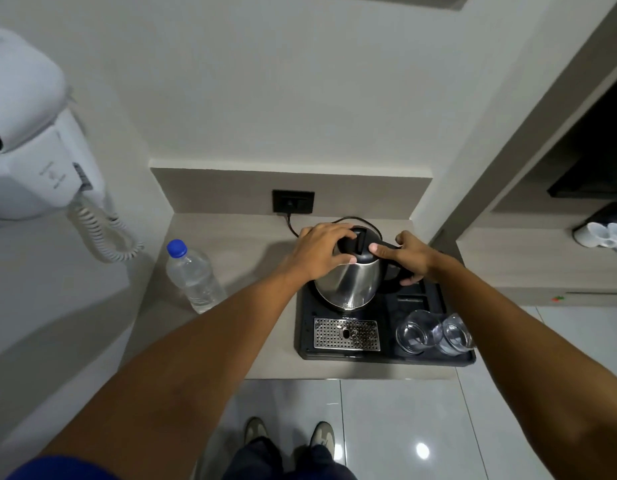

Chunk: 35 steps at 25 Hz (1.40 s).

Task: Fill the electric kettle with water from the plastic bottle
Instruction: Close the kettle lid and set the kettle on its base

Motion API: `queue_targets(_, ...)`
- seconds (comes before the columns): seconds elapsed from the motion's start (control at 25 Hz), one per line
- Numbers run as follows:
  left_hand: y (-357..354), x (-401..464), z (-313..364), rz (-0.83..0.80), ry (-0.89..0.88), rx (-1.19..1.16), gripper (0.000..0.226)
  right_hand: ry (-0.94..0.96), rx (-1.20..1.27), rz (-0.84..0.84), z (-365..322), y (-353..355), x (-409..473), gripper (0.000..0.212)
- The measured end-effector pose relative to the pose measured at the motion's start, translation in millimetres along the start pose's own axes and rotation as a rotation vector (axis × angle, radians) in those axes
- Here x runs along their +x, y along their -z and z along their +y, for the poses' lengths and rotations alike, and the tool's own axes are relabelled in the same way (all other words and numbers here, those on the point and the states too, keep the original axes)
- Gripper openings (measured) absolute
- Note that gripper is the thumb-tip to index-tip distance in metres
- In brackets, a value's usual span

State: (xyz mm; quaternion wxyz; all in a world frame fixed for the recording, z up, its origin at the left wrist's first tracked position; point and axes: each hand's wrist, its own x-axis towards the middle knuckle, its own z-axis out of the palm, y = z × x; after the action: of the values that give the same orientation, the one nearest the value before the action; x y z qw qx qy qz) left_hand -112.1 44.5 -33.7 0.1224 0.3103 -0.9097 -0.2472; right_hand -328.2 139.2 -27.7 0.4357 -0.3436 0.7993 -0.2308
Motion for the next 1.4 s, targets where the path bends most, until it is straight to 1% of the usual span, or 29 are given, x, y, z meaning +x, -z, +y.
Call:
queue_targets(0.08,-4,2,9,-0.007,0.01,0.032,0.06,-0.003,-0.012,-0.009,6,3,0,0.104)
queue_targets(0.24,-4,5,13,-0.009,0.072,0.086,0.067,0.038,0.023,0.043,8,0,5,0.082)
queue_targets(0.28,-4,5,12,-0.013,0.089,0.101,0.07,0.045,0.081,0.045,9,-1,7,0.071)
queue_targets(0.4,-6,4,14,-0.022,0.118,0.125,0.074,0.065,0.36,0.042,27,-1,8,0.024)
queue_targets(0.44,-7,3,16,-0.02,0.123,0.128,0.074,0.076,0.437,0.044,36,-2,8,0.017)
queue_targets(0.56,-9,1,17,-0.003,0.136,0.131,0.073,0.098,0.589,0.023,53,-7,9,0.02)
queue_targets(0.68,-9,2,17,-0.021,0.154,0.145,0.074,0.082,0.679,-0.035,56,-7,8,0.029)
queue_targets(0.76,-10,3,17,-0.026,0.16,0.155,0.074,0.078,0.712,-0.054,56,-5,8,0.03)
queue_targets(0.84,-9,4,17,-0.027,0.159,0.162,0.074,0.085,0.68,-0.047,56,-3,6,0.024)
queue_targets(0.92,-10,5,16,-0.022,0.152,0.169,0.073,0.084,0.577,-0.031,52,2,6,0.021)
queue_targets(1.04,-7,7,16,-0.023,0.158,0.189,0.075,0.066,0.392,-0.03,40,12,4,0.021)
queue_targets(1.08,-7,8,15,-0.026,0.162,0.189,0.075,0.061,0.37,-0.028,38,15,3,0.023)
queue_targets(1.24,-9,6,17,-0.021,0.179,0.161,0.074,0.048,0.408,-0.01,31,11,-5,0.031)
queue_targets(1.4,-13,5,16,0.006,0.188,0.157,0.072,0.049,0.48,0.073,29,3,-8,0.03)
